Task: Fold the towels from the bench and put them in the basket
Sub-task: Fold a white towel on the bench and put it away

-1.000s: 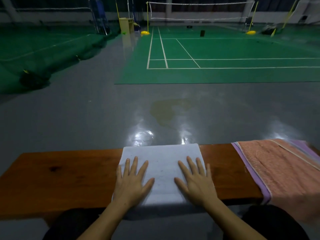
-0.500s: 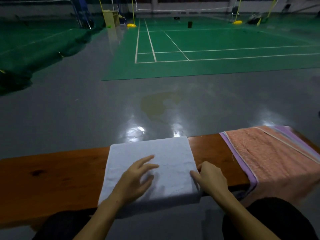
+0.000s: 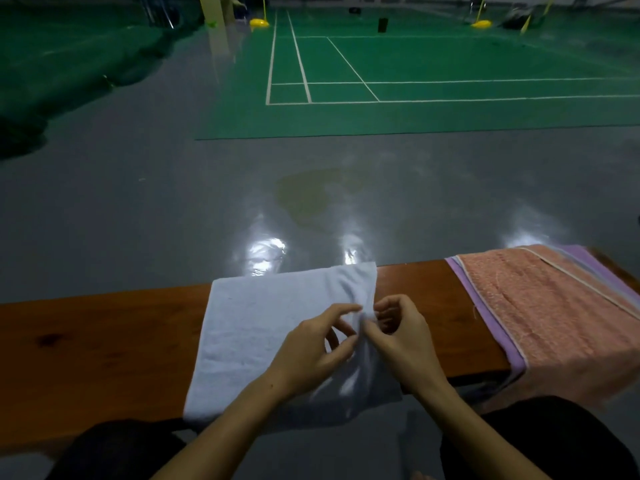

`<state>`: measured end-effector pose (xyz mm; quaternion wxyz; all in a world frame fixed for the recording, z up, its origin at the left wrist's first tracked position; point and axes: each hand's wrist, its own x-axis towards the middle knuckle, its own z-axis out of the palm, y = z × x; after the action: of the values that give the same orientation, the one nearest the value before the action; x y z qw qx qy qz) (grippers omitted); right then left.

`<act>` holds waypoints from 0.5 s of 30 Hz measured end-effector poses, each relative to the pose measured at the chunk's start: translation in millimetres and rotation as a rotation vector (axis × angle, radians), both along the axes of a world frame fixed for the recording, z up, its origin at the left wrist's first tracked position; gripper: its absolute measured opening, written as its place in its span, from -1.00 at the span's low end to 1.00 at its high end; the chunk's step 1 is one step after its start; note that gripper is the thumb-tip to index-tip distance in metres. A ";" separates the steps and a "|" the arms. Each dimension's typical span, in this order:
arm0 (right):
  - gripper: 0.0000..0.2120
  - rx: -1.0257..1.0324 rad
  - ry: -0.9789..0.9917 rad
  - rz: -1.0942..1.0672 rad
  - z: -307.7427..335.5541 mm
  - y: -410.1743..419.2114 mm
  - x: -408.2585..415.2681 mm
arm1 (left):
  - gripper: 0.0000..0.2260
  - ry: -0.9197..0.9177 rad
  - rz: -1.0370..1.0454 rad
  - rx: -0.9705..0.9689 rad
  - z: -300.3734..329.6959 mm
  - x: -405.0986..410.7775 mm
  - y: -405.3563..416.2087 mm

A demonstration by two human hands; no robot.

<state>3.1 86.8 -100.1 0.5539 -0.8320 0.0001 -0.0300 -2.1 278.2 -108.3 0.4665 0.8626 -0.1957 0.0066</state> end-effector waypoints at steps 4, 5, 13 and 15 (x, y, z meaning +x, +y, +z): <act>-0.83 0.121 -0.089 0.125 13.0 12.5 -6.8 | -0.59 0.062 -0.036 0.011 12.1 9.0 3.6; -0.83 0.108 -0.094 0.157 11.2 15.9 -8.6 | -0.61 0.072 -0.038 0.035 13.5 11.3 7.3; -0.86 0.042 -0.116 0.339 16.7 15.7 -17.3 | -0.75 0.119 -0.068 0.163 18.1 24.2 38.4; -0.85 0.033 -0.101 0.373 18.7 13.5 -18.1 | -0.75 0.112 -0.030 0.173 18.8 24.3 45.0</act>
<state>-15.0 100.4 -81.4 0.5629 -0.8057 -0.1817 0.0315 22.3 323.1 -89.5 0.4005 0.8957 -0.1819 -0.0654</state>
